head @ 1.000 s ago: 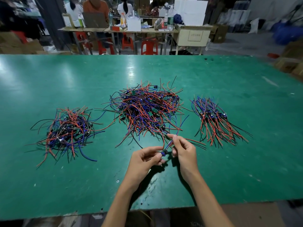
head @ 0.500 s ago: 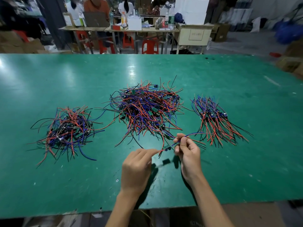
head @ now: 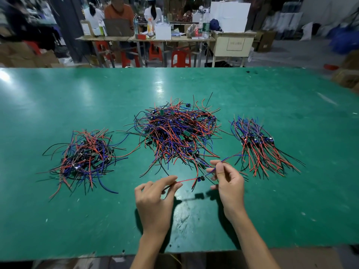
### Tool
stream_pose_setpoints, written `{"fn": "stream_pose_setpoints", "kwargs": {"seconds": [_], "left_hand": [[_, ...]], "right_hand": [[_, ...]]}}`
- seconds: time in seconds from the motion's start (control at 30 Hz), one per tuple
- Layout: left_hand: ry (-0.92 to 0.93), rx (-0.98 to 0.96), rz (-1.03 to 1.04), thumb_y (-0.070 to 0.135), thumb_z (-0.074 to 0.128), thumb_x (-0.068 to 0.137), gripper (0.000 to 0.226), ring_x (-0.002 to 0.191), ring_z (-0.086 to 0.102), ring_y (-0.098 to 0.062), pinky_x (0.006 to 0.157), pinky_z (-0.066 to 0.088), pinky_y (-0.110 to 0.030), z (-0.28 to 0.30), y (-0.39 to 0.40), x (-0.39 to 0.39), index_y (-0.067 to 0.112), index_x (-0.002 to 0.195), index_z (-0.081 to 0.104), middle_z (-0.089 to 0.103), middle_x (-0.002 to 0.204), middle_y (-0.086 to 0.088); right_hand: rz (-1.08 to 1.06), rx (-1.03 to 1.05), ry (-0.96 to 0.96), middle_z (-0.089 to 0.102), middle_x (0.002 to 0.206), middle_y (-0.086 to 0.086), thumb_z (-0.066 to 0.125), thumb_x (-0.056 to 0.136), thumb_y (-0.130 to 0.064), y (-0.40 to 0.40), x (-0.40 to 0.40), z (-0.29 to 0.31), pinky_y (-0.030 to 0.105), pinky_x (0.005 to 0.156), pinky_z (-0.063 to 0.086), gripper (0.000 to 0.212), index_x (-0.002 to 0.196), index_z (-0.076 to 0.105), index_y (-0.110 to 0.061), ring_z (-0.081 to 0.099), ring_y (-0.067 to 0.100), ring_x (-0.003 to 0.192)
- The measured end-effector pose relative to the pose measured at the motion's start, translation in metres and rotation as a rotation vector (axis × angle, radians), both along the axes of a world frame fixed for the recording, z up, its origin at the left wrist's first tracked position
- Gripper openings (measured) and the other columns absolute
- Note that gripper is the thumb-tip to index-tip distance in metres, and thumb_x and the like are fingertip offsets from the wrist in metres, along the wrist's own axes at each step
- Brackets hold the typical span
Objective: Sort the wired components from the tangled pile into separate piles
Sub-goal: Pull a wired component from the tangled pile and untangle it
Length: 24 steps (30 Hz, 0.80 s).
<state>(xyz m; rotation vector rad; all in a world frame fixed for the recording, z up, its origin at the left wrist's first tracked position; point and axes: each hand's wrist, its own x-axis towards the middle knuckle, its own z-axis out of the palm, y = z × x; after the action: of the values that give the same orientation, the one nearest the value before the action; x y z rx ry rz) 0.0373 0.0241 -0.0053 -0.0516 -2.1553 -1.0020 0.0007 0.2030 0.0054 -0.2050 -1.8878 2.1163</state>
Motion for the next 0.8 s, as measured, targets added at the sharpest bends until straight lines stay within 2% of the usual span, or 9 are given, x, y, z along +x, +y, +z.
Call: {"fn": "stream_pose_setpoints", "kwargs": {"seconds": [0.1,0.17,0.27,0.33,0.4,0.5,0.63,0.7,0.8], "left_hand": [[-0.302,0.511,-0.148,0.035,0.087,0.072,0.024,0.061,0.061,-0.011,0.069,0.052,-0.034,-0.001,-0.007,-0.008,0.036,0.093,0.077,0.076,0.079,0.011],[-0.331,0.708,-0.186,0.029,0.089,0.07,0.024,0.063,0.061,-0.012,0.062,0.054,-0.03,-0.004,-0.013,-0.013,0.031,0.092,0.078,0.076,0.078,0.002],[-0.32,0.689,-0.196,0.023,0.088,0.073,0.021,0.058,0.055,-0.009,0.056,0.049,-0.021,-0.006,-0.016,-0.014,0.029,0.09,0.078,0.075,0.077,0.001],[-0.333,0.664,-0.202,0.021,0.088,0.075,0.02,0.056,0.051,-0.009,0.054,0.046,-0.021,-0.01,-0.015,-0.012,0.03,0.091,0.078,0.074,0.076,0.003],[-0.347,0.657,-0.176,0.021,0.087,0.077,0.02,0.056,0.049,-0.009,0.054,0.044,-0.021,-0.013,-0.016,-0.014,0.029,0.093,0.078,0.073,0.075,0.004],[-0.352,0.633,-0.138,0.021,0.084,0.081,0.017,0.054,0.048,-0.009,0.055,0.043,-0.022,-0.016,-0.018,-0.016,0.032,0.092,0.078,0.071,0.074,0.006],[-0.387,0.656,-0.107,0.015,0.078,0.085,0.017,0.054,0.052,-0.012,0.058,0.049,-0.029,-0.017,-0.015,-0.02,0.032,0.09,0.078,0.068,0.073,0.008],[-0.371,0.695,-0.083,0.012,0.076,0.087,0.019,0.052,0.055,-0.011,0.056,0.05,-0.029,-0.016,-0.015,-0.021,0.031,0.089,0.077,0.067,0.07,0.007],[-0.356,0.772,-0.04,0.01,0.074,0.089,0.021,0.047,0.055,-0.013,0.044,0.044,-0.029,-0.014,-0.017,-0.024,0.03,0.088,0.075,0.065,0.07,0.004]], "right_hand": [[-0.151,0.23,0.085,0.075,0.081,-0.006,0.051,0.106,-0.037,0.003,-0.011,0.021,0.035,0.064,0.059,0.024,0.094,0.071,-0.043,0.073,0.015,0.079],[-0.172,0.23,0.091,0.073,0.077,-0.006,0.048,0.107,-0.033,0.007,-0.027,0.041,0.038,0.063,0.061,0.028,0.09,0.07,-0.04,0.075,0.021,0.072],[-0.173,0.249,0.061,0.065,0.076,-0.006,0.046,0.107,-0.027,0.024,-0.062,0.071,0.037,0.048,0.059,0.028,0.092,0.069,-0.031,0.07,0.017,0.053],[-0.221,0.381,0.024,0.063,0.076,-0.005,0.045,0.107,-0.025,0.046,-0.093,0.089,0.044,0.05,0.061,0.027,0.097,0.07,-0.025,0.064,0.013,0.05],[-0.212,0.564,-0.062,0.065,0.076,-0.003,0.044,0.103,-0.023,0.072,-0.124,0.108,0.052,0.067,0.062,0.03,0.102,0.075,-0.022,0.063,0.023,0.061],[-0.22,0.868,-0.25,0.075,0.1,0.012,0.047,0.099,-0.026,0.107,-0.164,0.122,0.044,0.09,0.056,0.033,0.111,0.077,-0.021,0.068,0.037,0.096],[-0.306,1.263,-0.56,0.057,0.136,0.024,0.056,0.096,-0.028,0.124,-0.194,0.105,0.042,0.103,0.041,0.039,0.126,0.063,-0.004,0.052,0.039,0.128],[-0.261,1.373,-0.534,0.05,0.14,0.023,0.061,0.094,-0.025,0.114,-0.199,0.086,0.044,0.107,0.039,0.044,0.133,0.057,-0.004,0.045,0.038,0.133],[-0.073,1.432,-0.371,0.056,0.135,0.018,0.057,0.099,-0.027,0.09,-0.201,0.043,0.043,0.105,0.041,0.038,0.134,0.062,-0.012,0.049,0.035,0.129]]}}
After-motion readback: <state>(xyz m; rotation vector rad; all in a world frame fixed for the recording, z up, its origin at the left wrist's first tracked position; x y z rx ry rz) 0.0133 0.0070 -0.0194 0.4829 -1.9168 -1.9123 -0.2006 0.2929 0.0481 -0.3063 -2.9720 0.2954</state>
